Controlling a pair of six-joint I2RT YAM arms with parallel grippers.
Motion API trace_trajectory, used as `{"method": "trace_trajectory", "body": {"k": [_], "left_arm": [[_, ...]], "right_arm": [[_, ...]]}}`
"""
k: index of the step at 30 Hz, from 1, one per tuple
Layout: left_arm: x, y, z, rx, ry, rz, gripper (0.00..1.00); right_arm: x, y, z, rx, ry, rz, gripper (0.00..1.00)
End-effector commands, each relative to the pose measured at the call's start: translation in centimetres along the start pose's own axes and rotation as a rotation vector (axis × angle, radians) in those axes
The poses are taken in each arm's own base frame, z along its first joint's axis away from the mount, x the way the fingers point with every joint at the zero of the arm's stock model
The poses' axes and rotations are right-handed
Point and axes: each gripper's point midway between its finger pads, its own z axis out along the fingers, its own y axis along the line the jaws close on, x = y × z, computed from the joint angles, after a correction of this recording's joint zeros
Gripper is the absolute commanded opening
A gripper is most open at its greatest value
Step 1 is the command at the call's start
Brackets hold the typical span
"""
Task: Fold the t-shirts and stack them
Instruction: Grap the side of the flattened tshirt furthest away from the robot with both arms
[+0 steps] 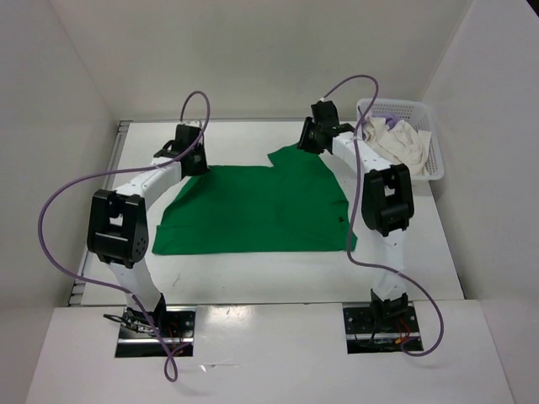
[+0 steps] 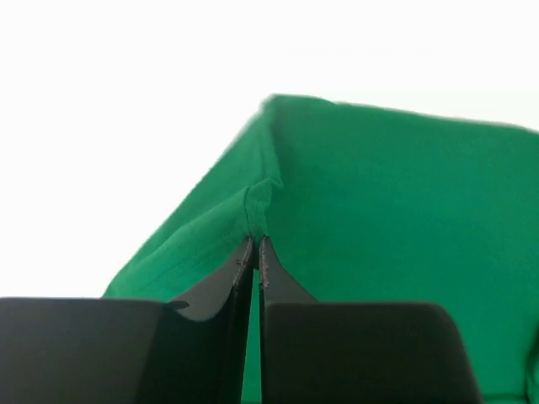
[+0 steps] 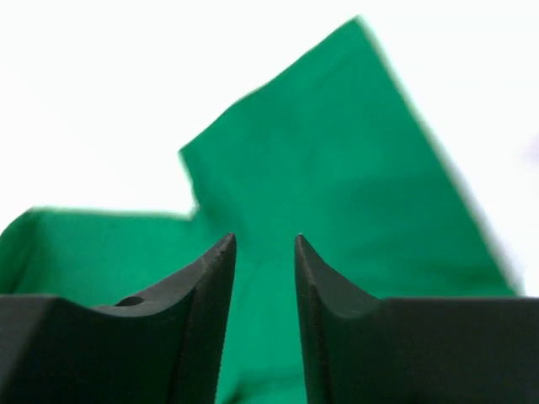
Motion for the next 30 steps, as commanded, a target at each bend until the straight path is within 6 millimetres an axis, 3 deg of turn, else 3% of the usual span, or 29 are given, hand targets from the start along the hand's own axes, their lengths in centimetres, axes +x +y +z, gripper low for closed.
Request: {"method": "trace_trajectory", "body": {"k": [1,3,4,5,7,8,12,13,14,18,20,25,30], "left_arm": [[-1.2,2.2,1.1,-0.045,-0.003,-0.018,0.09],[-1.4,2.8,1.6,-0.058,0.003,-0.028,0.09],[-1.1,3.6,1.9,-0.072,0.019,-0.036,0.09],[-1.8,3.4,1.8,-0.068,0.003,-0.038,0.09],[-1.9,4.5,2.5,-0.086,0.009,-0.053,0.09],[-2.5,4.4,2.4,-0.083,-0.002,-0.054,0.09],[-2.4,6.0,3.4,-0.116,0.014,-0.063,0.09],[-2.6,6.4,3.7,-0.123,0.014,-0.069,0.09],[-2.1,6.5,4.1,-0.126,0.026,-0.068,0.09],[-1.8,7.3,4.9,-0.149,0.039,-0.074,0.09],[-1.5,7.6,5.7,-0.166,0.045,-0.063,0.09],[-3.0,8.3,6.4,-0.195,0.014,-0.072,0.09],[-3.2,8.9,6.9,-0.225,0.01,-0.061,0.09]], "right_arm": [[-2.4,-2.0,2.3,0.118,-0.058,-0.068,0.41],[-3.4,-1.7,3.1,0.12,-0.078,-0.08,0.45],[-2.3,-3.0,4.8,0.163,-0.051,-0.091,0.45],[-3.5,-2.5,5.0,0.162,-0.077,-0.09,0.46],[-2.3,-3.7,7.1,0.198,-0.044,-0.102,0.47],[-3.9,-3.1,7.1,0.194,-0.082,-0.099,0.49],[-4.8,-3.1,9.1,0.212,-0.094,-0.099,0.5],[-6.3,-2.4,8.5,0.207,-0.127,-0.097,0.5],[-5.4,-3.2,9.9,0.23,-0.108,-0.111,0.5],[-6.2,-4.5,10.7,0.249,-0.117,-0.106,0.51],[-5.3,-4.7,11.4,0.24,-0.097,-0.107,0.51],[-5.4,-5.5,11.6,0.231,-0.082,-0.086,0.5],[-4.6,-5.9,12.6,0.203,-0.061,-0.069,0.46]]}}
